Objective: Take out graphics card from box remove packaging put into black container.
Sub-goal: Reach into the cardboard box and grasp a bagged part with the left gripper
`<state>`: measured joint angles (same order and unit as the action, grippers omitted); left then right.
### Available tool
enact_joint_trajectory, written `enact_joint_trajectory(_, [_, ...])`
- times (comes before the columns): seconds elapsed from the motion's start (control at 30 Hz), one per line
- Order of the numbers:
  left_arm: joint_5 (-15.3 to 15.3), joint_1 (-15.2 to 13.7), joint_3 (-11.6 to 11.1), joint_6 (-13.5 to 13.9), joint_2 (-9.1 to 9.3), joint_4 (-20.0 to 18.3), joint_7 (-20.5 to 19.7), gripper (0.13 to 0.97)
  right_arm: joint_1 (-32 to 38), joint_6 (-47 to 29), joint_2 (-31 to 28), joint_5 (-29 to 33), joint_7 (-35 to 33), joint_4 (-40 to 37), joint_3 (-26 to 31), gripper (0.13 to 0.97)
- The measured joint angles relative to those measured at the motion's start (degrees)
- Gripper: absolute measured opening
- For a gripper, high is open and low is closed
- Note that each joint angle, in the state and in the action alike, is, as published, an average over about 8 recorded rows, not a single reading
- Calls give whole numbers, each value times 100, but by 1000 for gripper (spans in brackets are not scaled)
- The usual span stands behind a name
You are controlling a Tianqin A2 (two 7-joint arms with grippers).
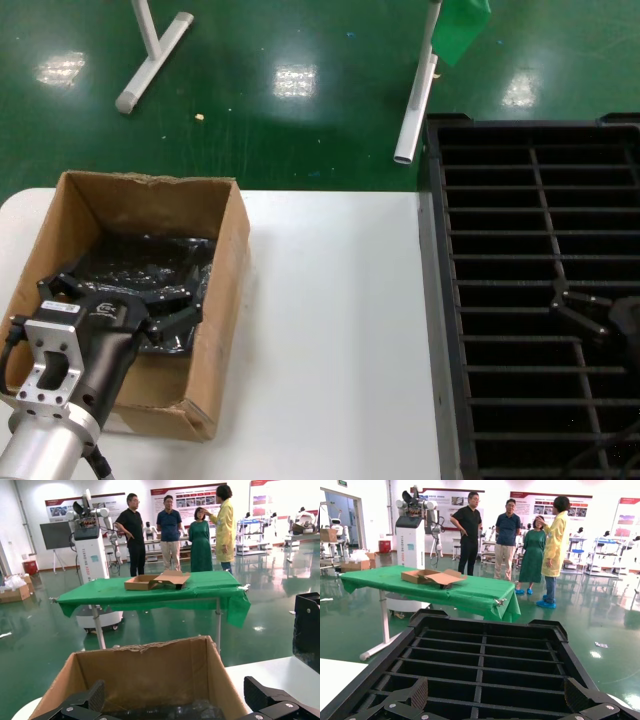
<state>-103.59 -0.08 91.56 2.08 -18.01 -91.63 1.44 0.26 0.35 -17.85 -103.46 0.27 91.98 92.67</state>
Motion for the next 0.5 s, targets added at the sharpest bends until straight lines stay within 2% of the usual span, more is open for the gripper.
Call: enact_joint_trajectory(0.5, [0, 0, 0, 0, 0, 0, 0, 966, 0, 0, 0, 0, 0, 0, 0, 966])
